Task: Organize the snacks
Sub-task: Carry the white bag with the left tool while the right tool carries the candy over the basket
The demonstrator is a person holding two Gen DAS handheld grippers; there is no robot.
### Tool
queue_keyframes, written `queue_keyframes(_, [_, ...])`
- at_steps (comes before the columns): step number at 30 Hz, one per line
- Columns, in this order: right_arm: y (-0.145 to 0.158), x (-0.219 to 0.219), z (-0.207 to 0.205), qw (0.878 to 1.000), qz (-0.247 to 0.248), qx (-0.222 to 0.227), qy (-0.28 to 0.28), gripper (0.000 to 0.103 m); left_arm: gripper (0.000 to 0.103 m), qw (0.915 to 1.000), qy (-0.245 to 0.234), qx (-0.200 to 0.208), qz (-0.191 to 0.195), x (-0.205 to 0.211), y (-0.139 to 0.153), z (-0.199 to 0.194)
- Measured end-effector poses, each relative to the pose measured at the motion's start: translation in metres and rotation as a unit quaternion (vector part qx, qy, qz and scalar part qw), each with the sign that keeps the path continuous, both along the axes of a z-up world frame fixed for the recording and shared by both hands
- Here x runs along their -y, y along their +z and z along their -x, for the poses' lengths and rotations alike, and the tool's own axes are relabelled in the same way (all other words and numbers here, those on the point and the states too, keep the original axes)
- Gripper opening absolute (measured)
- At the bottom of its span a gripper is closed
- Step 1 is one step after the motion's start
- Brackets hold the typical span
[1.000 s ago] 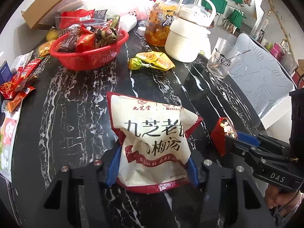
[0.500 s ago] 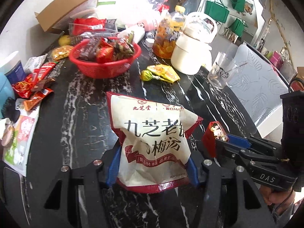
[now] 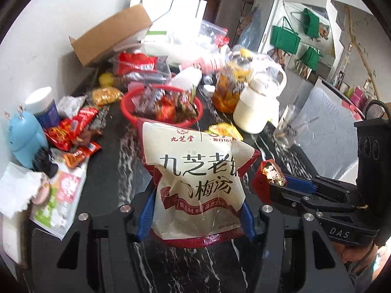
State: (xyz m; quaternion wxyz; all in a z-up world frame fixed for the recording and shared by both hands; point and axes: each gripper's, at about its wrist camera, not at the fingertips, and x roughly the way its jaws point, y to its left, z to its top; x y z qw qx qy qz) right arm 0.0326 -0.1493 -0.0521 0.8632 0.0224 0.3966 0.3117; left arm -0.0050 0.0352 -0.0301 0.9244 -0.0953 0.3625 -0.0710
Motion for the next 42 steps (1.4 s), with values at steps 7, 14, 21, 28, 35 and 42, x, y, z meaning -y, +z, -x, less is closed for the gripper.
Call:
queue_keyframes(7, [0.031, -0.017, -0.01, 0.999, -0.006, 0.03, 0.027, 0.037, 0.057, 0.9992, 0.013, 0.037, 0.005, -0.015, 0.028, -0.004])
queue_keyframes(14, [0.058, -0.031, -0.028, 0.997, -0.01, 0.055, 0.044, 0.037, 0.057, 0.9972, 0.021, 0.071, 0.009, -0.03, 0.053, -0.02])
queue_keyframes(21, [0.077, -0.046, -0.061, 0.995, 0.005, 0.08, 0.05, 0.037, 0.057, 0.9949, 0.028, 0.097, 0.001, -0.042, 0.066, -0.052])
queue_keyframes(28, [0.082, -0.061, -0.104, 0.994, 0.024, 0.092, 0.048, 0.037, 0.057, 0.9943, 0.04, 0.099, -0.001, -0.057, 0.067, -0.095])
queue_keyframes(35, [0.073, -0.078, -0.149, 0.994, 0.047, 0.089, 0.043, 0.037, 0.057, 0.9954, 0.053, 0.08, 0.007, -0.071, 0.047, -0.137])
queue_keyframes(42, [0.054, -0.097, -0.191, 0.993, 0.075, 0.077, 0.039, 0.037, 0.057, 0.9974, 0.056, 0.044, 0.012, -0.081, 0.016, -0.172])
